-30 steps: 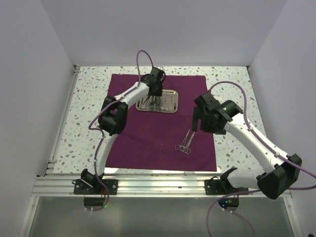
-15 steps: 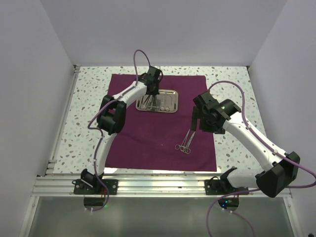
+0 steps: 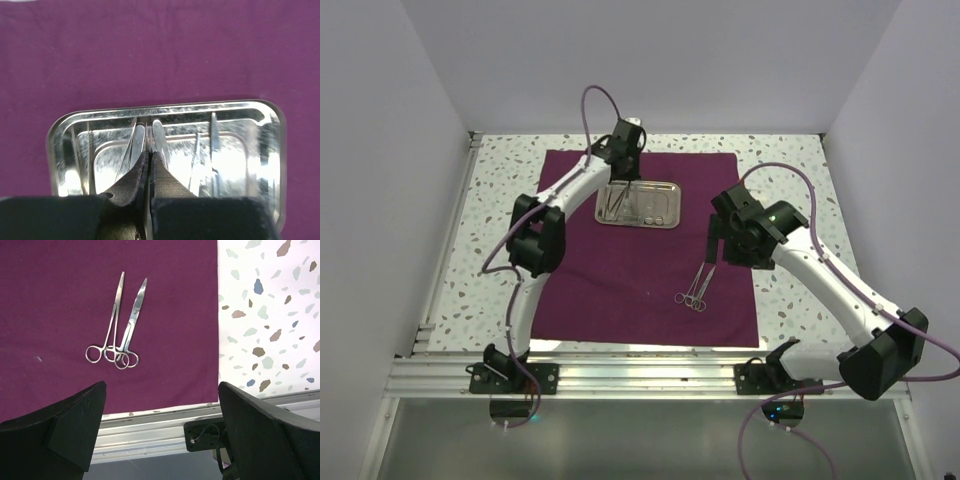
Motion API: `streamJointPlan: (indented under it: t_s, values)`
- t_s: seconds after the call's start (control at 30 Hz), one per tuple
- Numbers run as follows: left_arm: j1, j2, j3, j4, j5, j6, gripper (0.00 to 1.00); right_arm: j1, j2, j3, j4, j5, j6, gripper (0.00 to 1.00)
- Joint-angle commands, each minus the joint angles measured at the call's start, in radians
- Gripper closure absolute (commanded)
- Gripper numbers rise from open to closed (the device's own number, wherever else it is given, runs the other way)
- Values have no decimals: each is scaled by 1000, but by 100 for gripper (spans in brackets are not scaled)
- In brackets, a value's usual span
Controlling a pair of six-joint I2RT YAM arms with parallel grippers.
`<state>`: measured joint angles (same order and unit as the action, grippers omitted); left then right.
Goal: Open and lay out the surgical kit
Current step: Pick up the medical item from the container, then place the medical item in the surgical kit.
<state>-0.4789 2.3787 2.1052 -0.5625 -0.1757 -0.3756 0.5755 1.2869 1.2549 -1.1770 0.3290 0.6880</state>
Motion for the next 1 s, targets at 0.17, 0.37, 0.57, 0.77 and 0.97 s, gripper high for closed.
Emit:
streamJointPlan:
  t_s: [0.17,0.37,0.57,0.77,0.97]
  values:
    - [-26,-533,-476,42,5,-104,100,-3,-57,-2,76,-34,-57,2]
    - [-138,-771,-926,131,-4,-271,100,-2,-80,-37,108,-79,-87,2]
    - [-247,-828,-1159,335,19,-457,100,-2,-110,-71,103,-103,-102,2]
    - [-273,-791,-1235,417,-85,-490,100,-2,-153,-91,79,-114,-102,2]
    - [-273,-736,-1304,432,-41,-516,93,-3,-184,-110,62,-110,-93,3]
